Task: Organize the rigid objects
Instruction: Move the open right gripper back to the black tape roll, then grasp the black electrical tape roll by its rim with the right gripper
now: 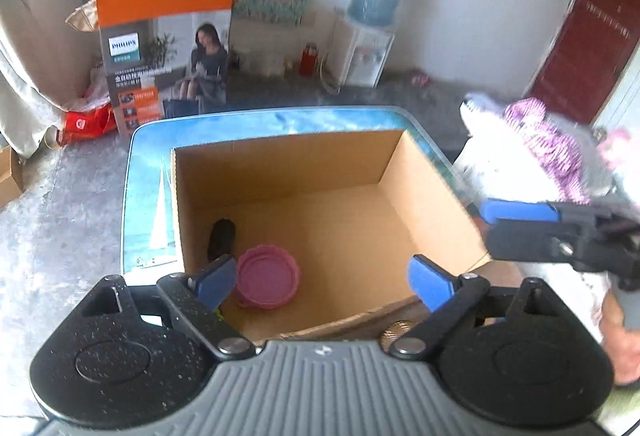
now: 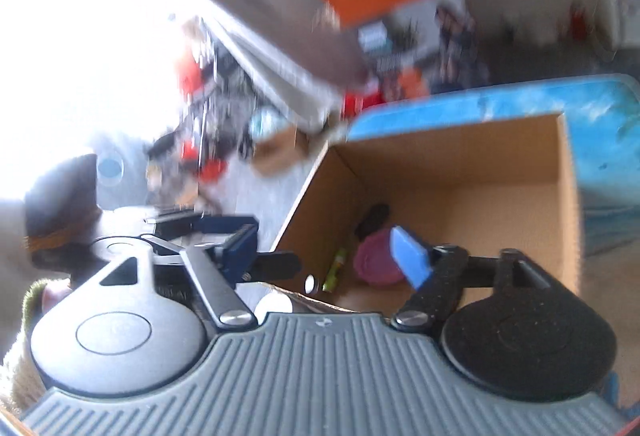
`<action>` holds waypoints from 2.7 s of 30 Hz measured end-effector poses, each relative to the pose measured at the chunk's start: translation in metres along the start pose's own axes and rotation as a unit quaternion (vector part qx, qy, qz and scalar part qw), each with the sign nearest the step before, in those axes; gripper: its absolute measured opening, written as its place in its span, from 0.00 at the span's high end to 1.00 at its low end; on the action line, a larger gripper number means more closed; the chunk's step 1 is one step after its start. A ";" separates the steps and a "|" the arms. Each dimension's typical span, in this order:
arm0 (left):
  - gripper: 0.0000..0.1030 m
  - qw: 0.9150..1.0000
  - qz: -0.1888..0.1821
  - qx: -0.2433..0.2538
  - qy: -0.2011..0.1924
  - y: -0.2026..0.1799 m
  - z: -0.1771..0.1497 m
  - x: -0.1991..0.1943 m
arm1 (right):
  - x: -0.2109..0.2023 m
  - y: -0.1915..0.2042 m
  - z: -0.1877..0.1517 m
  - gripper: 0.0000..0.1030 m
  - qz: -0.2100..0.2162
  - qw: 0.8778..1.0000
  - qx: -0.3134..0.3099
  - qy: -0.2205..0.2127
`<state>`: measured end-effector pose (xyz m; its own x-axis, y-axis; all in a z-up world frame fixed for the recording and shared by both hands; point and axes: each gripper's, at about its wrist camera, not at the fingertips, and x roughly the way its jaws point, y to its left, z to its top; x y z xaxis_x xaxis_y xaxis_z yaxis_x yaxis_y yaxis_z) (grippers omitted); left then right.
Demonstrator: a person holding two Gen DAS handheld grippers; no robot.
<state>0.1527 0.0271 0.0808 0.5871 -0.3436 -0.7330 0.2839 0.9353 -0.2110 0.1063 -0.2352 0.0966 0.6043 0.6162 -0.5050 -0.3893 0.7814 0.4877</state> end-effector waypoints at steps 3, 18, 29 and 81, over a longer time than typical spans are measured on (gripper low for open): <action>0.07 0.999 -0.010 -0.025 -0.026 -0.005 -0.019 -0.013 | -0.032 0.006 -0.030 0.14 -0.028 0.998 -0.011 -0.048; 0.06 0.999 0.000 -0.040 0.019 -0.020 -0.131 0.005 | -0.043 0.038 -0.135 0.01 -0.186 0.974 -0.114 -0.063; 0.00 0.998 -0.003 -0.060 0.005 -0.008 -0.163 -0.004 | -0.038 0.057 -0.155 0.01 -0.209 0.958 -0.185 -0.068; 0.32 0.997 0.024 0.053 0.053 -0.022 -0.201 0.066 | 0.144 0.011 -0.179 0.58 -0.024 0.979 0.032 0.202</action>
<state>0.0330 0.0007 -0.0926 0.5200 -0.2823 -0.8062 0.3390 0.9345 -0.1085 0.0647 -0.1201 -0.0987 0.2915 0.5767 -0.7631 -0.3154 0.8111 0.4925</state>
